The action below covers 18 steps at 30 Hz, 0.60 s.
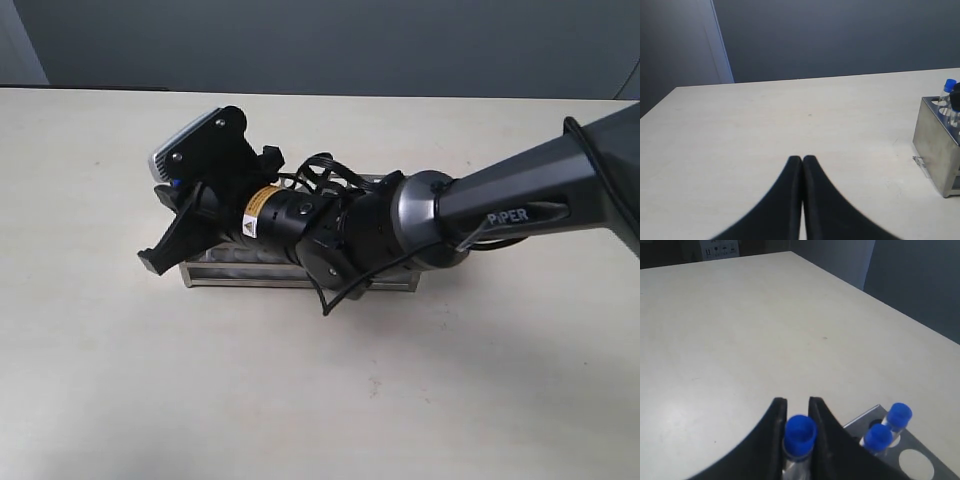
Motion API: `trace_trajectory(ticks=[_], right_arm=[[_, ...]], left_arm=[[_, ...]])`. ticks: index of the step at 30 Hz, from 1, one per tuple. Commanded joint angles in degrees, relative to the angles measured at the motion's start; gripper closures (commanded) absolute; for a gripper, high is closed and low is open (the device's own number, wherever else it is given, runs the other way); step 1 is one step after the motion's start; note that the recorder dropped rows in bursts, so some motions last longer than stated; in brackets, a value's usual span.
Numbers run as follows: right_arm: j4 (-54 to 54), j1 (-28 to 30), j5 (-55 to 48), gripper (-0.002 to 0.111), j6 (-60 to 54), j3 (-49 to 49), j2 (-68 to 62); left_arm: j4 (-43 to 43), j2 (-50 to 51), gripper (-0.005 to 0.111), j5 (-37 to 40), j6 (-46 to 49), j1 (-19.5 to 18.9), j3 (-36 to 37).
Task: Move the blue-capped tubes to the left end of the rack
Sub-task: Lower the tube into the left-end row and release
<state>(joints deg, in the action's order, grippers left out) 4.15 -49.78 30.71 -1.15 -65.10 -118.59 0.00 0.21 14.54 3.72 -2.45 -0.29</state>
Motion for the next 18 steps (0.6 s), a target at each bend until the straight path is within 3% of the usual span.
trace_trajectory(ticks=[1,3,12,14,18], right_arm=[[-0.05,0.46,-4.6,0.084,1.15,0.03,-0.43],[1.08,0.46,-6.48,0.07,1.15,0.03,-0.43],[0.2,0.46,-8.05,0.07,0.48,0.03,8.76],[0.2,0.46,-10.08,0.077,-1.61,0.03,12.49],[0.15,0.77,-17.28,0.109,-6.4,0.03,21.22]], left_arm=[[0.0,-0.21,0.106,-0.79,-0.21,0.34,0.29],[0.0,-0.21,0.106,-0.79,-0.21,0.34,0.29],[0.0,-0.21,0.106,-0.79,-0.21,0.34,0.29],[0.0,-0.21,0.106,-0.79,-0.21,0.34,0.29],[0.0,-0.21,0.106,-0.79,-0.21,0.34,0.29]])
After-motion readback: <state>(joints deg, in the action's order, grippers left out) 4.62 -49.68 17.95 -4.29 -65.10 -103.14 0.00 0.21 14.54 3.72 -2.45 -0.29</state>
